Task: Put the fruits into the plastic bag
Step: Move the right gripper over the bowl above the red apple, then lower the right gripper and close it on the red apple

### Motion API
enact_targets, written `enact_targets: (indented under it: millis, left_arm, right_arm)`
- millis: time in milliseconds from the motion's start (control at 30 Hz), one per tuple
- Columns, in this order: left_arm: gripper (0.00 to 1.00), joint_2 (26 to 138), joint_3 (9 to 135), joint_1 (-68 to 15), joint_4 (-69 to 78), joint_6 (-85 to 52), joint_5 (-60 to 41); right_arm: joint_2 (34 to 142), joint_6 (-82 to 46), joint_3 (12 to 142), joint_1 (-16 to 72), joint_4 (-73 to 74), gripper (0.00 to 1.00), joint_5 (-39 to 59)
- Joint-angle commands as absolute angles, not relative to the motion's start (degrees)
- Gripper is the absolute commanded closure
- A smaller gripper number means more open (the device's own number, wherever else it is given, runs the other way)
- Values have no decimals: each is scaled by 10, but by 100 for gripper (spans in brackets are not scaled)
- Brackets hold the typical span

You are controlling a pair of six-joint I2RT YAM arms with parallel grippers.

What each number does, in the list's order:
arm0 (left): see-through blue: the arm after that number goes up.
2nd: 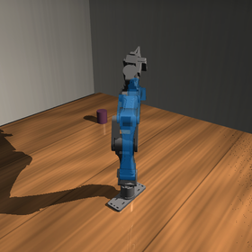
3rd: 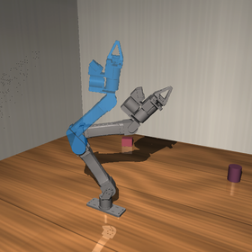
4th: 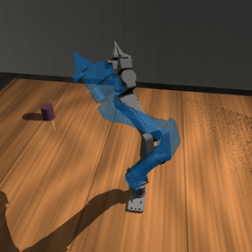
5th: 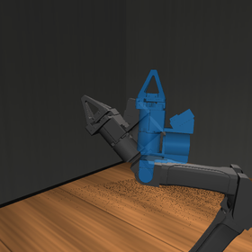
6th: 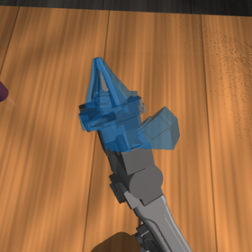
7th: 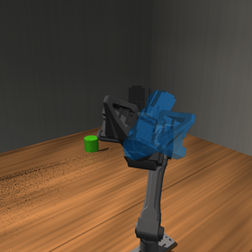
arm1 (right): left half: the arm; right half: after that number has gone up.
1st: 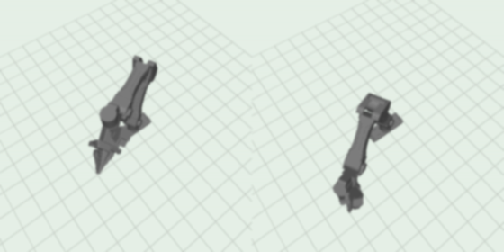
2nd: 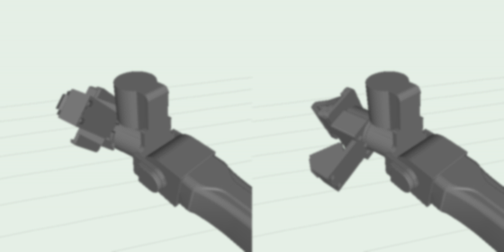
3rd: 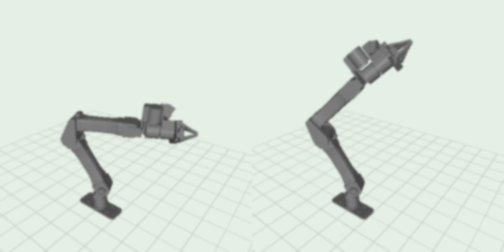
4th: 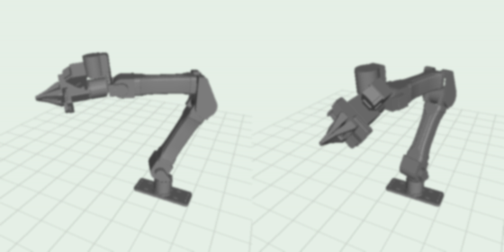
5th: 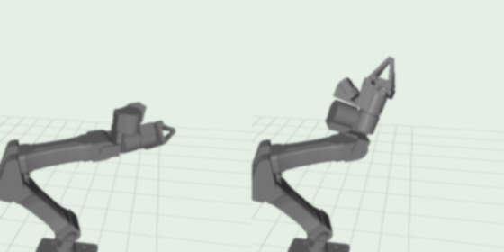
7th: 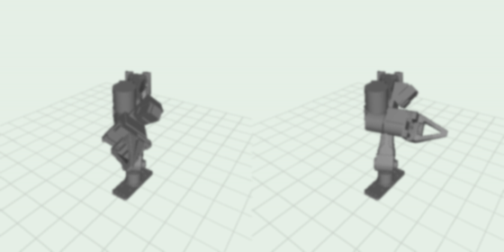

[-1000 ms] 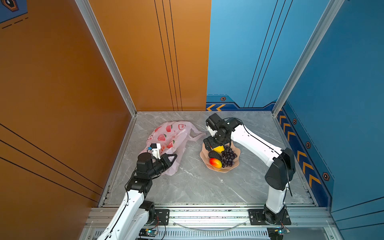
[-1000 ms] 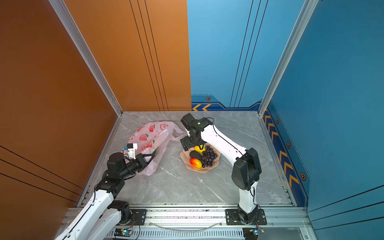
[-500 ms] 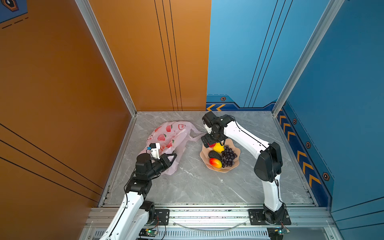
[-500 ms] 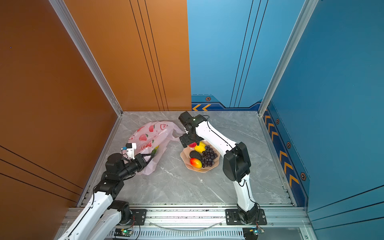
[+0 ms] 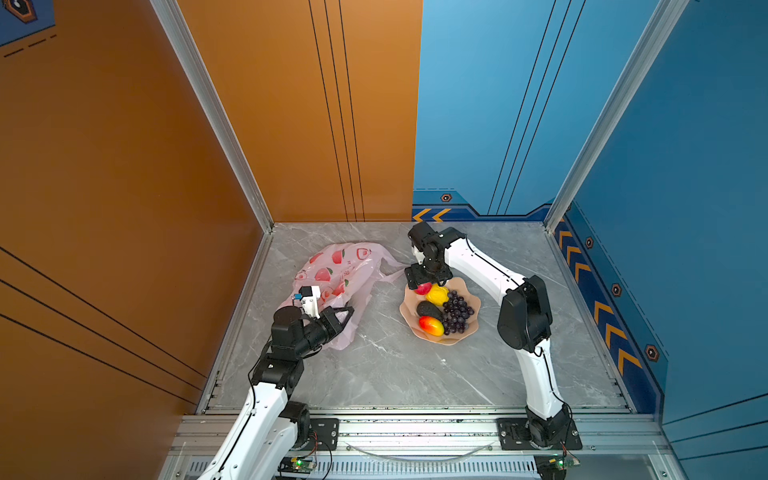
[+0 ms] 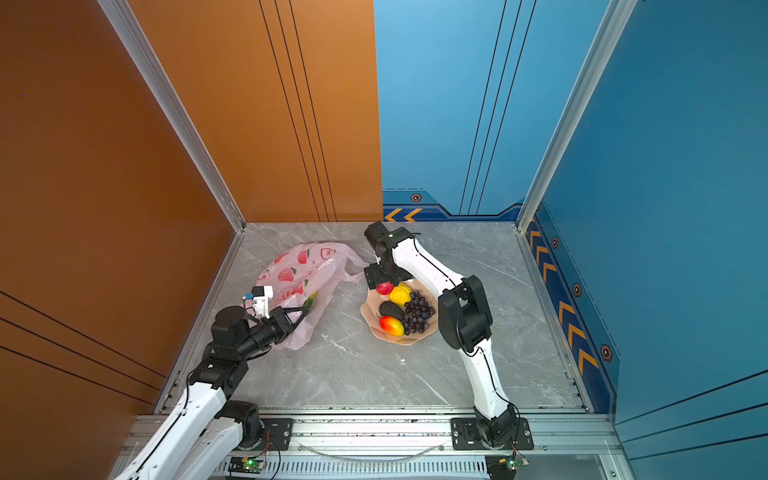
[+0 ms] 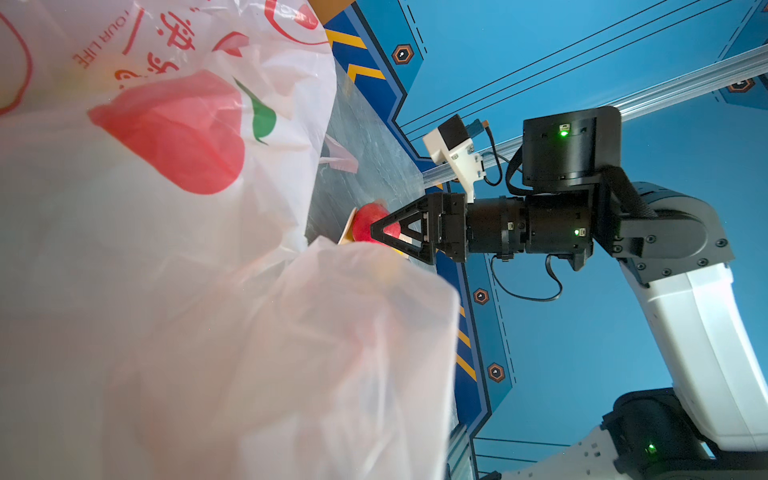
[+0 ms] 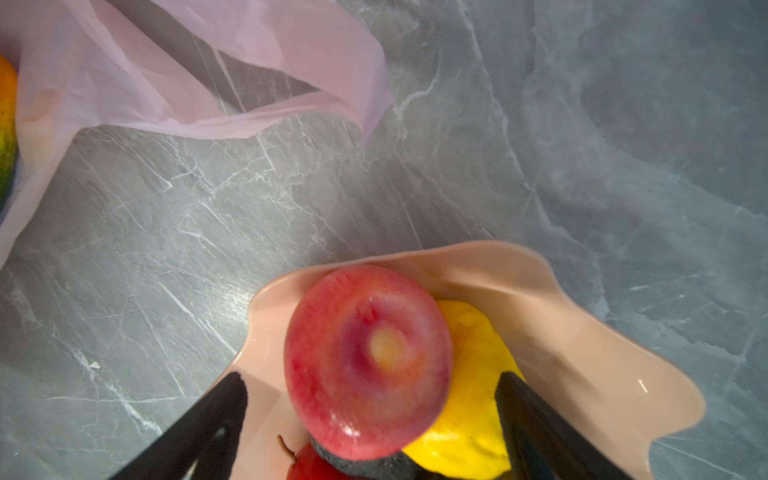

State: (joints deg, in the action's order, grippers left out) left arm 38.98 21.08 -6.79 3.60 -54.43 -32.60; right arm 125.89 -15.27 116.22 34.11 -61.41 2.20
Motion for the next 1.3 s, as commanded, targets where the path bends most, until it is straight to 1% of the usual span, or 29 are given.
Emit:
enact_targets:
  millis: [0,333,467,567,633,800,1000,1267]
  left_arm:
    - [100,390,209,-65,52,-543,-323]
    - [100,389,208,-65,52,-544,-323]
    - [100,388,207,-64,51,-544,-323]
    - [100,391,206,-64,51,-544,-322]
    - [100,394,207,-64,53,-544,-322]
    - [100,401,211,-64,57,-544,-324]
    - [100,402,211,-64,59,-545,-325]
    - [100,399,213,-64,59,-547,-330]
  right_arm:
    - [1274,-167,1180,340,-608,11,37]
    - [1292,-178,1180,334,-594,20,37]
    - [1296,-178,1180,332,-592,22,39]
    - [1297,-178,1179,332,-592,27,39]
    - [1297,-178,1179,331,-592,33,38]
    - [1284,-183,1178,333,-591,40,35]
    - [1255,-183,1168,336,-590,42,29]
    - [1193,-185,1124,332,-570,42,21]
